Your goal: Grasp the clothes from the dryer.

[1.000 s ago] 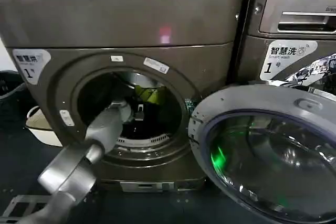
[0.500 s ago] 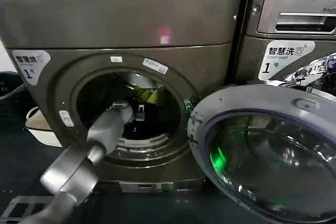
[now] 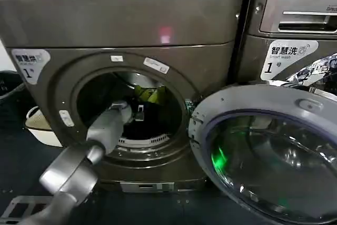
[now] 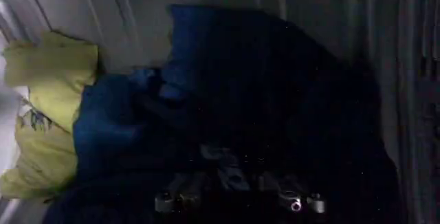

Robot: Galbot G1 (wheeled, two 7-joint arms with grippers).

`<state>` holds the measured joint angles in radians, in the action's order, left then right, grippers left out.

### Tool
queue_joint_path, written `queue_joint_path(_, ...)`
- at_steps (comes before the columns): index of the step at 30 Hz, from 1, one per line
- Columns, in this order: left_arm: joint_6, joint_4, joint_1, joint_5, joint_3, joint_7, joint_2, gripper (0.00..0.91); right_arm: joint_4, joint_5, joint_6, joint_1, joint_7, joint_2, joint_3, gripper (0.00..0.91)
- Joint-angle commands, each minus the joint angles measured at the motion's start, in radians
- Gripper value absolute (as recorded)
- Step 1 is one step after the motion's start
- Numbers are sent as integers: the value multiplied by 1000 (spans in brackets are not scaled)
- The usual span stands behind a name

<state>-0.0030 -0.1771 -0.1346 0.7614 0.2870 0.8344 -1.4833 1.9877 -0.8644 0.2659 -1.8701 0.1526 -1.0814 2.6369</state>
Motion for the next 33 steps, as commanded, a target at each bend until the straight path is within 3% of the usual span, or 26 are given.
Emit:
queue_joint_path(1,-4,-7,-1,-14,-12,1,0,0,2,-1,-2,0,0,-2,-1,907)
queue_joint_path(11,16,-55,3,-124,-101,-56,14,0,5,-1,-3,0,-1,-3,-1,907)
queue_joint_path(17,57,-182,58,-352,-198,-122,44,0,10,1,-5,9,-3,-4,-12,907)
queue_joint_path(24,83,-285,163,-617,-361,-281,42,0,13,2,-9,14,-6,2,-24,907)
queue_joint_path(33,37,-399,243,-752,-462,-507,29,0,11,20,-20,25,-7,1,-48,907)
